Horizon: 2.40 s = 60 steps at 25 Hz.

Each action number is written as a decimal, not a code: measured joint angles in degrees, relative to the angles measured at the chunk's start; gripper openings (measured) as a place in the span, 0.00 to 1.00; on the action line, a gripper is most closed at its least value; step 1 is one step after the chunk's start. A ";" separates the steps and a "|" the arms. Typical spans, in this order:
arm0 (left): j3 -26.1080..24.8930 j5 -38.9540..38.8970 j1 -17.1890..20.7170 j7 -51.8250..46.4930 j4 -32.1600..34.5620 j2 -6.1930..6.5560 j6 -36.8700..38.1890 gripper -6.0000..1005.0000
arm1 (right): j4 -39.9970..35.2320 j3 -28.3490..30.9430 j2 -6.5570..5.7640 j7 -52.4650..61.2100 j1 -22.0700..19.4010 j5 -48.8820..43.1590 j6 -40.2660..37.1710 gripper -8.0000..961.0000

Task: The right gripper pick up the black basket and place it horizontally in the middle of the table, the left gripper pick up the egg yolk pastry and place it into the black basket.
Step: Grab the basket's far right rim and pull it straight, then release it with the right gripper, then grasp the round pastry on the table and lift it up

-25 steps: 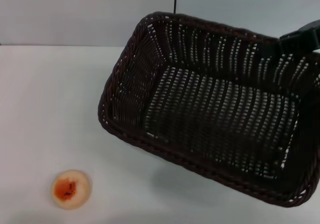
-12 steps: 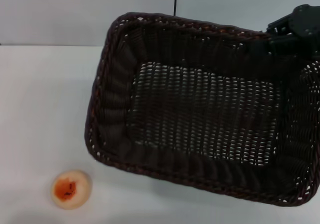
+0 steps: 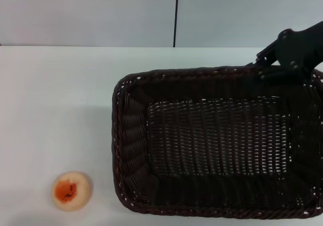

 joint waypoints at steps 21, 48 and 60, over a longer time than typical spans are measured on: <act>0.08 0.08 0.00 0.14 -0.68 -0.13 -0.35 0.79 | 4.60 -0.44 1.89 -10.08 0.68 -0.25 6.20 0.31; 2.65 0.08 0.38 -1.54 -1.37 -0.20 -0.68 0.78 | 0.27 0.10 2.44 -14.19 3.22 0.24 9.10 0.39; 11.11 0.13 0.05 -0.94 2.43 0.27 -2.45 0.78 | -5.34 1.38 5.72 -17.48 -5.34 15.26 15.48 0.43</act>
